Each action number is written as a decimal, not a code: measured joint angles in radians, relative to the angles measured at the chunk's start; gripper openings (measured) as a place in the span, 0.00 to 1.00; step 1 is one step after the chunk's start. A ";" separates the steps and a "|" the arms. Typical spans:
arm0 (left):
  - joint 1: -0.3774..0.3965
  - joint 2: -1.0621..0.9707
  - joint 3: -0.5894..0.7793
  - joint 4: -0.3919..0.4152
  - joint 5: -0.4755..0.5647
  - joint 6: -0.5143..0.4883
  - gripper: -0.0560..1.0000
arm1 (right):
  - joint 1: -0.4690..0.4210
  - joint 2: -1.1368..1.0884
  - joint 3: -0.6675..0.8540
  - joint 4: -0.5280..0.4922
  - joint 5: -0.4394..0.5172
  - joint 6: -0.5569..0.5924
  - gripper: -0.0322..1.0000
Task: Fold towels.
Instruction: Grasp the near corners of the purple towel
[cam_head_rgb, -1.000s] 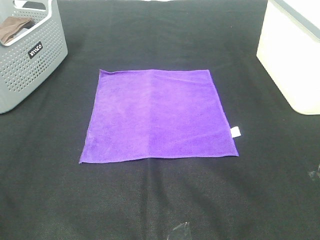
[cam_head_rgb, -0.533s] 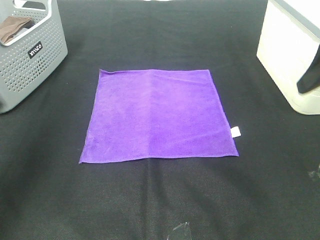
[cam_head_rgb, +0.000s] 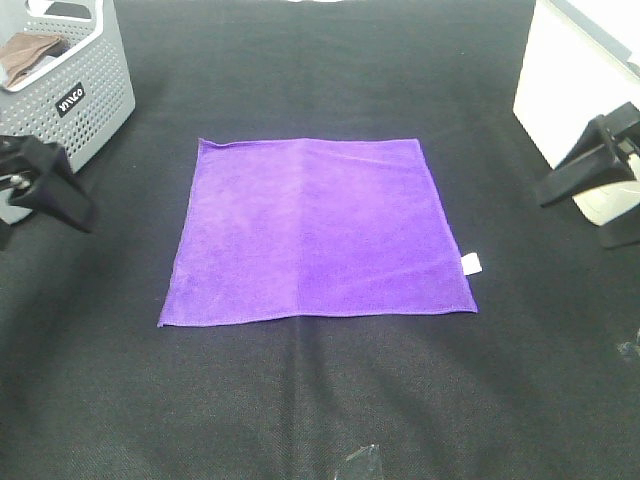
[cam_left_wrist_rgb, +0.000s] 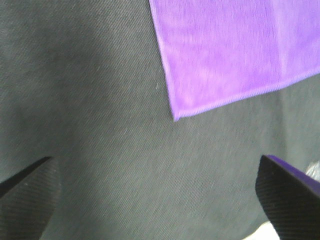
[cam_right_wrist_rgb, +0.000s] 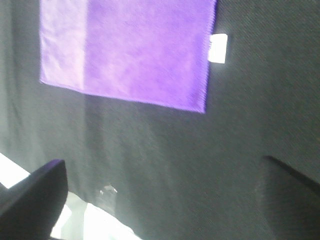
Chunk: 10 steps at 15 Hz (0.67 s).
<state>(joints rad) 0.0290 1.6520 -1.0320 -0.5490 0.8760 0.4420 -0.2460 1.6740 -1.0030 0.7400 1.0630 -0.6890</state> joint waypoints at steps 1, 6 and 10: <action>0.000 0.044 -0.016 -0.028 -0.002 0.011 0.99 | 0.003 0.002 0.000 0.021 -0.020 -0.006 0.96; 0.000 0.264 -0.099 -0.164 0.008 0.128 0.99 | 0.007 0.225 -0.094 0.037 -0.078 -0.029 0.95; 0.000 0.313 -0.099 -0.204 -0.024 0.168 0.99 | 0.032 0.348 -0.137 0.044 -0.074 -0.030 0.94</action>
<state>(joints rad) 0.0290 1.9650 -1.1310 -0.7530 0.8520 0.6100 -0.2140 2.0220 -1.1400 0.7840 0.9890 -0.7190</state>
